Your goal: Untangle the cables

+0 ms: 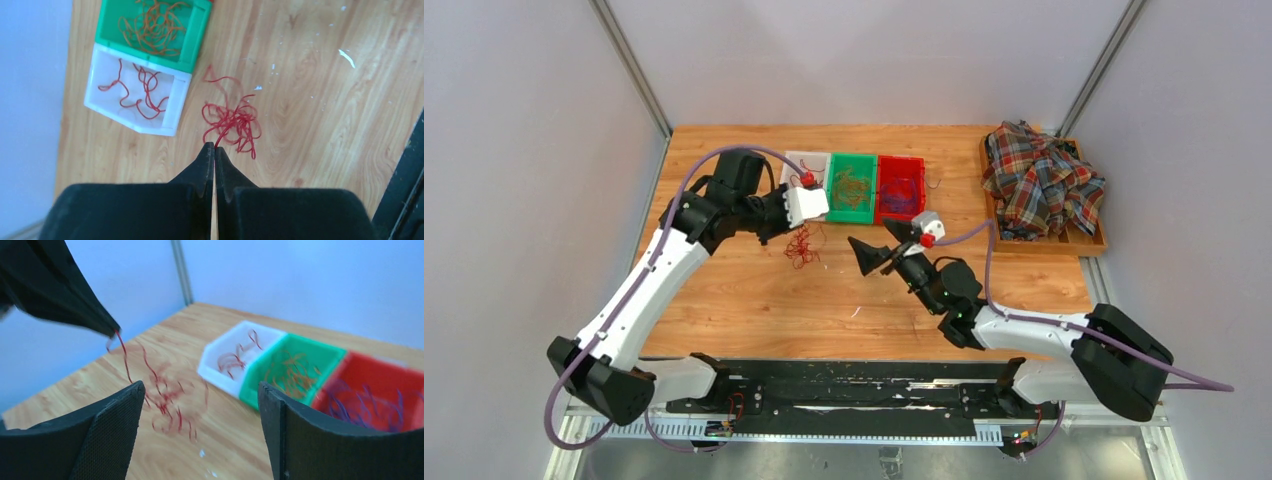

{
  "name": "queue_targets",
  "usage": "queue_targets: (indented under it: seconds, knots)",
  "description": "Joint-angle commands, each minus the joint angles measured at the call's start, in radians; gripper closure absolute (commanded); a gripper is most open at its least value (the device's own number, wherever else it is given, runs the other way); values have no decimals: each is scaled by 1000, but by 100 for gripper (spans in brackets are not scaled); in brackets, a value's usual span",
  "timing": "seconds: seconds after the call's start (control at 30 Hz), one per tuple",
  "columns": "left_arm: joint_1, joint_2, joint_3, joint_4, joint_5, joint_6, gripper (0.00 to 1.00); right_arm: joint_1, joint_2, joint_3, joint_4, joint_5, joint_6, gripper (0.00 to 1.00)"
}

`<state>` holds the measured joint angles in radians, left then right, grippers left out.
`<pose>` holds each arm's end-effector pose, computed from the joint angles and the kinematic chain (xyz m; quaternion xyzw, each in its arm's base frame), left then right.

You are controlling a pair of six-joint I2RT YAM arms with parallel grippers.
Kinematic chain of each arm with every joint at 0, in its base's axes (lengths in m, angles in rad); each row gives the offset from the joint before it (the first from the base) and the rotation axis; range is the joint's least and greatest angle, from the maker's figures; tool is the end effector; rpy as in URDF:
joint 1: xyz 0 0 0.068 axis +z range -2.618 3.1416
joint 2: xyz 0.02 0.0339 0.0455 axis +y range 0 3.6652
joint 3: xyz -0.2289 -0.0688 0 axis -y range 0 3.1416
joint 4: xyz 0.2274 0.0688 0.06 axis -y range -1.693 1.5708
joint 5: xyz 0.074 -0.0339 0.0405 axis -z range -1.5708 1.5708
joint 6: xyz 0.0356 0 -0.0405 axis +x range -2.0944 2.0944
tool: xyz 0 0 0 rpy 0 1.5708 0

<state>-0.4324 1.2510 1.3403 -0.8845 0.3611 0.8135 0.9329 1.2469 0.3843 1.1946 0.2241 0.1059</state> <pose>0.2166 -0.1138 0.3342 0.5865 0.7000 -0.0928 0.3968 0.1513 0.1908 0.2322 -0.1484 0.5649 0.3453 0.7346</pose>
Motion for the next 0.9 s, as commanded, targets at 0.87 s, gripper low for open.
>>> queue_targets:
  seconds: [0.87]
  knots:
    - [-179, -238, 33, -32, 72, 578, 100, 9, 65, 340, -314, -397, 66, 20]
